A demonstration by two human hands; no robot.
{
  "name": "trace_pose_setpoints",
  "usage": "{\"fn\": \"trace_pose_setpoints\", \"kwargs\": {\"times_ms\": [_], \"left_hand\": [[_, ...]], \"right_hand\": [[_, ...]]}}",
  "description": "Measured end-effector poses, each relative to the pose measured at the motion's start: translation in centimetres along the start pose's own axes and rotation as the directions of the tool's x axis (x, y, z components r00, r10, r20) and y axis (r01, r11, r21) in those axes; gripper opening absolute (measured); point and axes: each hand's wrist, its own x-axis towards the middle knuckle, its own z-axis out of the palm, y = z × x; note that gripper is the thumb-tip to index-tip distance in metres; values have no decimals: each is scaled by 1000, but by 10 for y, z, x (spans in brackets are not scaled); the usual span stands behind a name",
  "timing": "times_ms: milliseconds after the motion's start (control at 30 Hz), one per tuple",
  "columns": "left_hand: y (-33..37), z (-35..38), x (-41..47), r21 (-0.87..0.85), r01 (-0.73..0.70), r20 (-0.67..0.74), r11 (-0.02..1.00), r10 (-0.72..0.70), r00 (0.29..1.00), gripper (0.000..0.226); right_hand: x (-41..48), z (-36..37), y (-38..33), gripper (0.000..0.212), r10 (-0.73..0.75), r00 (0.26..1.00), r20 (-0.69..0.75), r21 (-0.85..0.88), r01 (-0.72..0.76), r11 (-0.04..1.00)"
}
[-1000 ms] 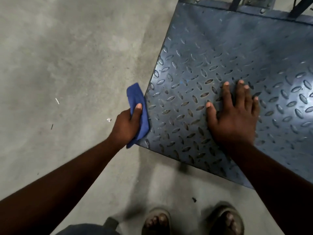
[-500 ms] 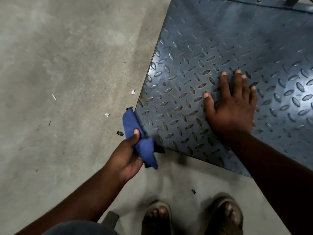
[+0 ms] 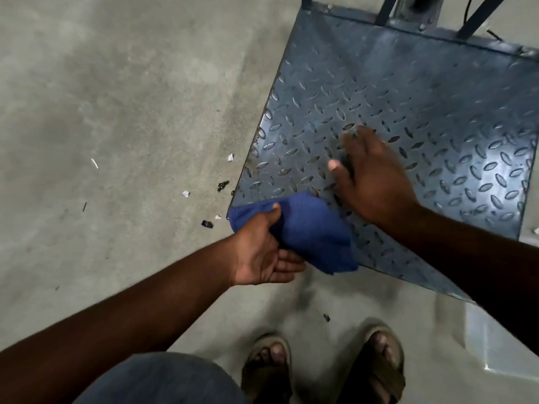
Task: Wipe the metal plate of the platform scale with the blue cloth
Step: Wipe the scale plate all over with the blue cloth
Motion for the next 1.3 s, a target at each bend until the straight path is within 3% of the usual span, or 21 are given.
{"fn": "trace_pose_setpoints", "kwargs": {"times_ms": [67,133,200,267,300,333,367,400,433,500,567,667,733,767,833,933,1067,1167,1300], "left_hand": [[-8,-11,8,64,-12,-37,998,15,999,103],[-14,-26,11,86,-34,-38,996,38,999,102],[-11,-39,6,139,-51,-23,989,55,998,93],[3,-47,-8,392,-109,-83,914,153,985,72],[12,-50,-16,611,-171,-151,773,326,933,57],[17,-54,-20,827,-196,-181,526,580,794,48],[25,-54,-28,965,-129,-113,228,806,581,48],[36,-53,-31,996,-81,9,27,910,413,47],[46,-49,-29,992,-81,123,-101,930,348,42],[70,-47,-9,921,-137,390,-365,851,353,45],[87,-46,21,838,-170,540,-518,745,392,56],[83,-41,45,852,-98,508,-514,768,390,65],[71,-37,49,861,-34,489,-507,808,329,63],[67,-34,49,862,-16,488,-506,823,291,62],[66,-32,49,875,11,466,-485,847,256,62],[65,-27,48,888,22,437,-459,859,267,66],[65,-23,49,891,16,434,-454,861,264,70],[65,-22,53,888,24,440,-459,865,239,71],[66,-16,53,894,38,426,-447,873,236,72]], "right_hand": [[-25,-3,-28,58,-314,947,68,30,313,949],[-53,12,-49,48,-526,826,204,60,525,849],[-72,33,-53,42,-621,730,284,21,643,765],[-74,43,-53,43,-650,695,307,-40,692,721],[-70,47,-55,43,-646,704,296,-64,689,721],[-67,49,-61,41,-639,717,276,-84,681,728],[-64,53,-67,39,-627,736,256,-101,665,740],[-58,56,-74,37,-603,757,251,-126,644,755],[-55,61,-78,38,-586,770,252,-162,631,759],[-49,67,-82,39,-578,768,276,-214,635,742],[-52,68,-76,31,-608,751,257,-259,660,705],[-65,52,-54,60,-657,671,343,-294,741,604],[-78,33,-26,78,-615,634,469,-278,767,579],[-87,26,-7,75,-589,632,504,-286,766,576],[-104,12,36,78,-580,657,481,-316,747,585],[-135,1,78,81,-518,768,378,-363,637,680],[-148,35,54,69,-405,895,190,-339,446,828],[-136,58,41,68,-402,894,199,-307,447,840],[-157,49,81,73,-426,889,169,-348,458,818]]}}
